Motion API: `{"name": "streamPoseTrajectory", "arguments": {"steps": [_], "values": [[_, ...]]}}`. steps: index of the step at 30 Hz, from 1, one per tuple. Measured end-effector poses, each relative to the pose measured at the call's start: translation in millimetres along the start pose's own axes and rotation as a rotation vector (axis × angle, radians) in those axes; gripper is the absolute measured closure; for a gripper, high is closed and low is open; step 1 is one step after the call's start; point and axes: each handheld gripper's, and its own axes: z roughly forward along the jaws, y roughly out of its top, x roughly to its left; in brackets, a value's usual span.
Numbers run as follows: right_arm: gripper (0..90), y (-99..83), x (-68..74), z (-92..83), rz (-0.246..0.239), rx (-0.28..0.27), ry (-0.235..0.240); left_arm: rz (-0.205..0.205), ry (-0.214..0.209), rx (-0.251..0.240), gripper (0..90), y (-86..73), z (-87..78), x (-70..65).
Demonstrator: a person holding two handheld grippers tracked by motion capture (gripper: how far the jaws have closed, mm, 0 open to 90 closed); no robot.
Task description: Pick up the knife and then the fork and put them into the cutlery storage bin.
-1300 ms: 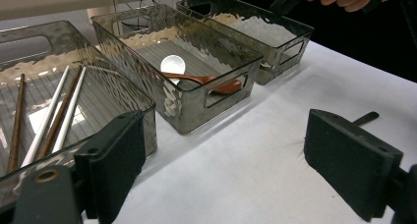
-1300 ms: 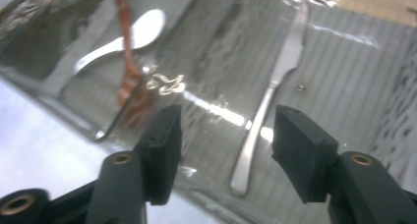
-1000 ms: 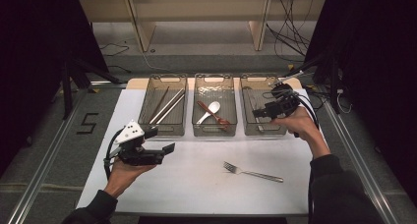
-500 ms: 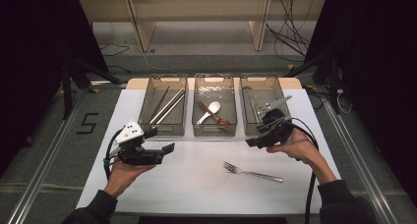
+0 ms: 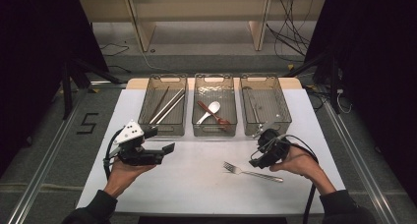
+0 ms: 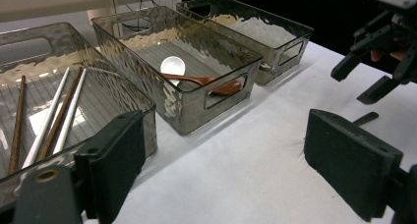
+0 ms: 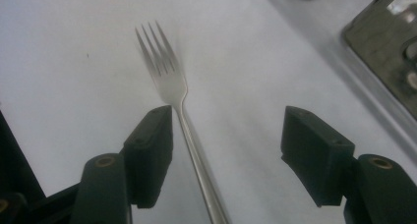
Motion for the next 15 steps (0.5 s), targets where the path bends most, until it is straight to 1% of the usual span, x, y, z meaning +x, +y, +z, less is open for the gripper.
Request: {"name": "streamPoseTrajectory", "arguments": {"steps": [3,6,11,15], "values": [[43.7,-3.5,3.0,5.2,-0.008,0.026,0.002,0.003,-0.001,0.001,15.4,0.0,-0.2,0.0],[48.0,-6.1,6.7,10.8,-0.015,0.065,-0.006,0.006,-0.001,0.001,15.4,0.1,-0.2,0.0],[56.0,-10.0,10.0,18.8,-0.026,0.097,0.004,0.006,-0.003,0.001,15.4,0.1,0.0,-0.2],[59.8,-11.7,12.7,24.6,-0.039,0.133,0.002,0.007,-0.003,0.001,15.4,0.0,0.0,-0.5]]}}
